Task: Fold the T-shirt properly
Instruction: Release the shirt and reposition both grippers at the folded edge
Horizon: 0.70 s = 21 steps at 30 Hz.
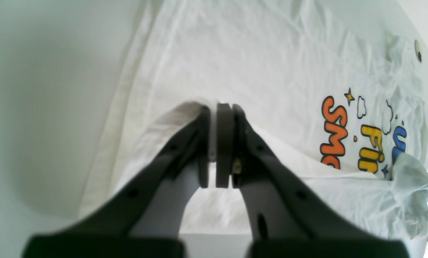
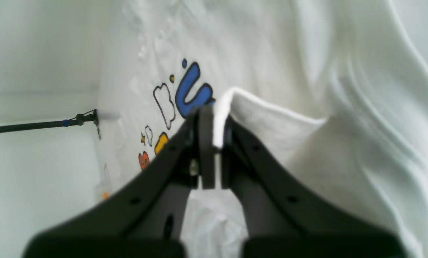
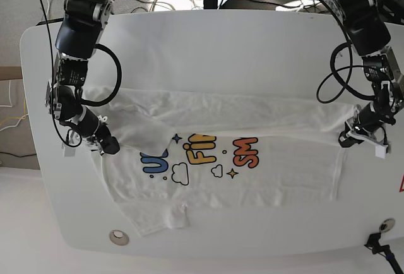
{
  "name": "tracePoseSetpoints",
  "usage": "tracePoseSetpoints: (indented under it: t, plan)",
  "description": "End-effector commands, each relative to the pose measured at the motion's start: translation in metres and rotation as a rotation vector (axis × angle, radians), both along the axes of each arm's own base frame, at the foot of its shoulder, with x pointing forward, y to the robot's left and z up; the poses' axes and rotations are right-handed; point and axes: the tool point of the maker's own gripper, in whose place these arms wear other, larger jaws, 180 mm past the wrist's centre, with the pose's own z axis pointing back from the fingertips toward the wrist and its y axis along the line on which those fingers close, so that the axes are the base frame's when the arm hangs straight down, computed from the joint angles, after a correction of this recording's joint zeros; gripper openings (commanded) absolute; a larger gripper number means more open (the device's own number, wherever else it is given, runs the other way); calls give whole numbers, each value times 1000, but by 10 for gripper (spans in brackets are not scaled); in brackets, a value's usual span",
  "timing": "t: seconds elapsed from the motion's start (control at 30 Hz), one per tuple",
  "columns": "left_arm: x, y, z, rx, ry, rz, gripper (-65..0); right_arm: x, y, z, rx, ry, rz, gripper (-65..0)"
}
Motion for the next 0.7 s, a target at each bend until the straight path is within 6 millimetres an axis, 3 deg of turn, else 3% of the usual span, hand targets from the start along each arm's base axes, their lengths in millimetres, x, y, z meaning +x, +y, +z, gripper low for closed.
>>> tracePoseSetpoints:
  t: [0.0, 0.03, 0.07, 0.17, 0.23, 0.3, 0.4, 0.57, 0.67]
  plan:
    - [14, 10, 23, 28, -67, 10, -650, 19, -11, 28, -55, -76, 0, -650]
    - [13, 12, 20, 47, -51, 10, -600, 20, -10, 27, -77, -69, 5, -650]
    - [16, 16, 22, 69, -45, 14, -490, 22, -11, 29, -88, -71, 6, -615]
    - [24, 30, 29, 173, -50, 34, -181, 25, -14, 34, -96, -75, 7, -347]
    - [30, 47, 44, 249, -73, 55, -64, 25, -29, 42, -134, -88, 2, -172]
    - [32, 60, 55, 291, -87, 67, -53, 24, -30, 51, -156, -101, 21, -107]
    - [29, 75, 79, 364, -127, 71, -53, 13, -43, 67, -230, -109, 68, -106]
    - [4, 65, 93, 485, -164, 22, -53, -17, -55, 93, -426, -153, 147, -106]
    - [-12, 41, 93, 559, -185, -64, -53, -41, -57, 85, -525, -114, 219, -106]
